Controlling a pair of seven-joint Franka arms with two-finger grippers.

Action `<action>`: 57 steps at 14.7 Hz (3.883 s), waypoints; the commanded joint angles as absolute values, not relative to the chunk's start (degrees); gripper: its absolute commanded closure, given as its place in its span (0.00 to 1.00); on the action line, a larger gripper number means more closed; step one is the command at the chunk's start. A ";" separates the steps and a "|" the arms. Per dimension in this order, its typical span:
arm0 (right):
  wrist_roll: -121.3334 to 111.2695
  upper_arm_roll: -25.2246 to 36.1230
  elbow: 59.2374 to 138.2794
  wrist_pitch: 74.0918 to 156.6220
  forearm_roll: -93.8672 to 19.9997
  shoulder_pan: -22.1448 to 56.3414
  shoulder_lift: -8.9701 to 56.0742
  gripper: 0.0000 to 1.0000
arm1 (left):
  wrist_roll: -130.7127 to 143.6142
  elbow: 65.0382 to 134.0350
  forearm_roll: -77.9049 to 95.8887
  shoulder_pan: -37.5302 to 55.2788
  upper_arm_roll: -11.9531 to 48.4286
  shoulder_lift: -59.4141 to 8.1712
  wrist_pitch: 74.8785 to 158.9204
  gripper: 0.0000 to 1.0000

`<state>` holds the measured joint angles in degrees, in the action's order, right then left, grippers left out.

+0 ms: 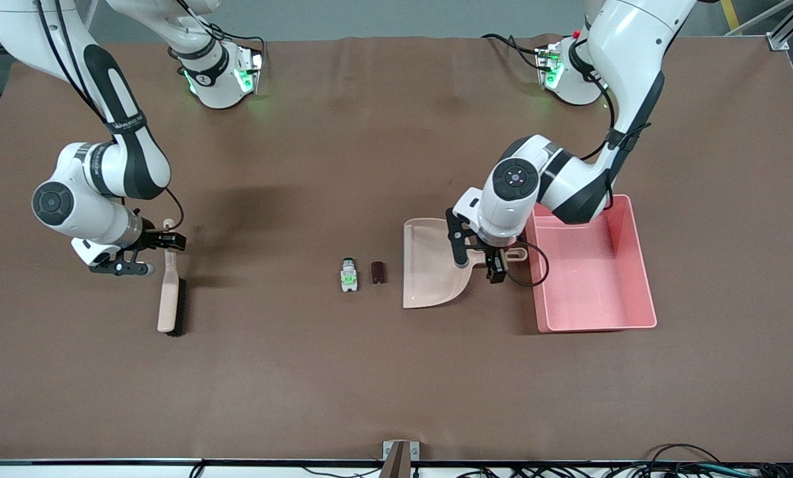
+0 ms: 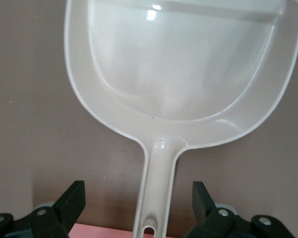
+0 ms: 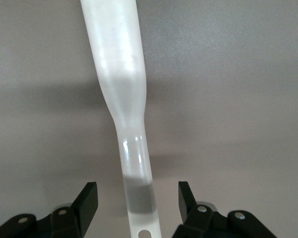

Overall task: Clean e-waste and dump in bin
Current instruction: 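Hold the dustpan flat with the left gripper and lift the brush with the right gripper, then move the brush with the right gripper behind the component and capacitor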

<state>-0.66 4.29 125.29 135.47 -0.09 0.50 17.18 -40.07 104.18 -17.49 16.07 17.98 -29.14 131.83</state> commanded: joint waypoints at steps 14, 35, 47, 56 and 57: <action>-0.70 3.78 124.63 137.29 0.79 -0.26 18.63 0.90 | -36.65 100.37 -28.92 19.77 18.11 -33.49 125.42 0.19; -0.79 3.69 124.54 138.08 0.70 0.35 18.63 0.99 | -36.91 99.40 -31.82 20.48 18.11 -35.95 125.60 0.38; 3.77 3.25 123.57 138.60 -3.33 8.52 17.84 0.99 | -37.09 99.40 -33.13 20.48 18.19 -36.03 125.60 0.44; 21.16 3.43 122.87 132.80 -11.25 25.99 17.93 1.00 | -37.18 99.40 -33.22 20.48 18.19 -36.04 125.60 0.55; 22.05 3.43 122.78 132.98 -11.25 27.15 18.10 1.00 | -37.18 99.40 -33.14 20.48 18.19 -36.04 125.60 0.58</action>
